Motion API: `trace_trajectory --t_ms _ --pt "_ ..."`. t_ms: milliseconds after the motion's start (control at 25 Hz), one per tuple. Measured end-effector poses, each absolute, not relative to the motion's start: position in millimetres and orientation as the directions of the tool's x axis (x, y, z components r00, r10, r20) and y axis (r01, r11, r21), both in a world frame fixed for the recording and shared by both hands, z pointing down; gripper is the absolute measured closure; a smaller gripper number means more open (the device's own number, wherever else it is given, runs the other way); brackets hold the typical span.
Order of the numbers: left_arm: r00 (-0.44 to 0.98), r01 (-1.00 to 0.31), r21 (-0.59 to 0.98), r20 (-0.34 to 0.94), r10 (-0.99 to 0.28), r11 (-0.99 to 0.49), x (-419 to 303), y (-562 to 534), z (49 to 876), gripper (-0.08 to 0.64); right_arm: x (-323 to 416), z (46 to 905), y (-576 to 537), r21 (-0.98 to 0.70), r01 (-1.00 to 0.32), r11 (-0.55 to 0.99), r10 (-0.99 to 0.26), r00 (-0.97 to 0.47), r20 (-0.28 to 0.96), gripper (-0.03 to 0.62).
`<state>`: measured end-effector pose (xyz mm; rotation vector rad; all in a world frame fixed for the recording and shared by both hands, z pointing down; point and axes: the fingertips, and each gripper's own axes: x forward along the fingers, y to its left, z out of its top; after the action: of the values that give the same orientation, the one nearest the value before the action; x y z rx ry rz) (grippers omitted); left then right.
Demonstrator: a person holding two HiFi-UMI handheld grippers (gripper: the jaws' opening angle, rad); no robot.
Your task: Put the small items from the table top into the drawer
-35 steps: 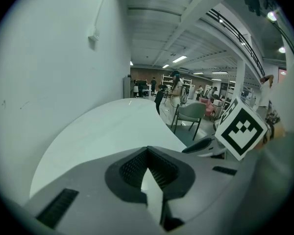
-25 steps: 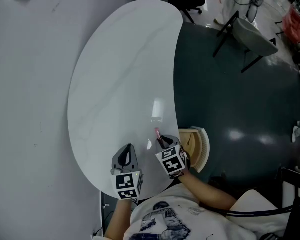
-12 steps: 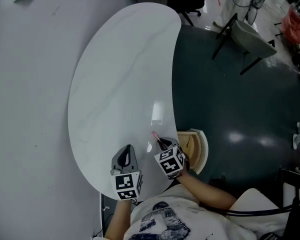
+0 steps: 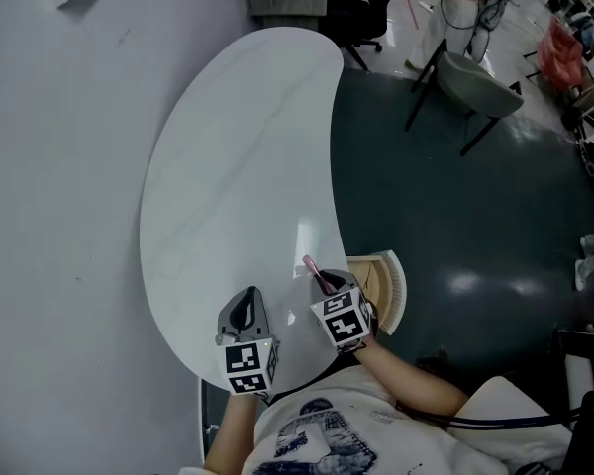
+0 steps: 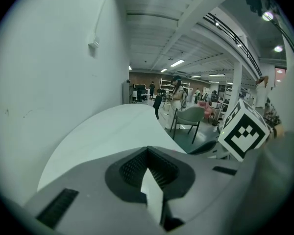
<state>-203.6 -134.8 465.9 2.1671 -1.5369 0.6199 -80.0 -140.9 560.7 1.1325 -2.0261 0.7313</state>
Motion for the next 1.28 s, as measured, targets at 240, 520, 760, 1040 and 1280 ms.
trace_trajectory --t_ms 240,520,760,1040,1280 --pt "0.334 -0.932 0.060 0.529 -0.780 -0.358 -211 -98 440 0.526 -86 519 -104 -0.113 -0.897 0.427 -0.571 -0.365 0.736 0.534" --pt "0.382 -0.910 0.041 0.476 -0.792 -0.414 -217 -51 413 0.526 -89 478 -54 -0.101 -0.927 0.360 -0.665 -0.332 0.669 0.534" --pt "0.422 -0.895 0.060 0.440 -0.793 -0.443 -217 0 394 0.526 -93 453 -3 -0.088 -0.939 0.332 -0.715 -0.311 0.626 0.534" --pt "0.450 -0.879 0.047 0.414 -0.791 -0.475 -214 57 382 0.526 -93 429 54 -0.084 -0.949 0.304 -0.761 -0.295 0.578 0.534" --pt "0.480 -0.861 0.050 0.405 -0.778 -0.506 -208 87 378 0.526 -91 414 85 -0.071 -0.956 0.284 -0.787 -0.275 0.553 0.534"
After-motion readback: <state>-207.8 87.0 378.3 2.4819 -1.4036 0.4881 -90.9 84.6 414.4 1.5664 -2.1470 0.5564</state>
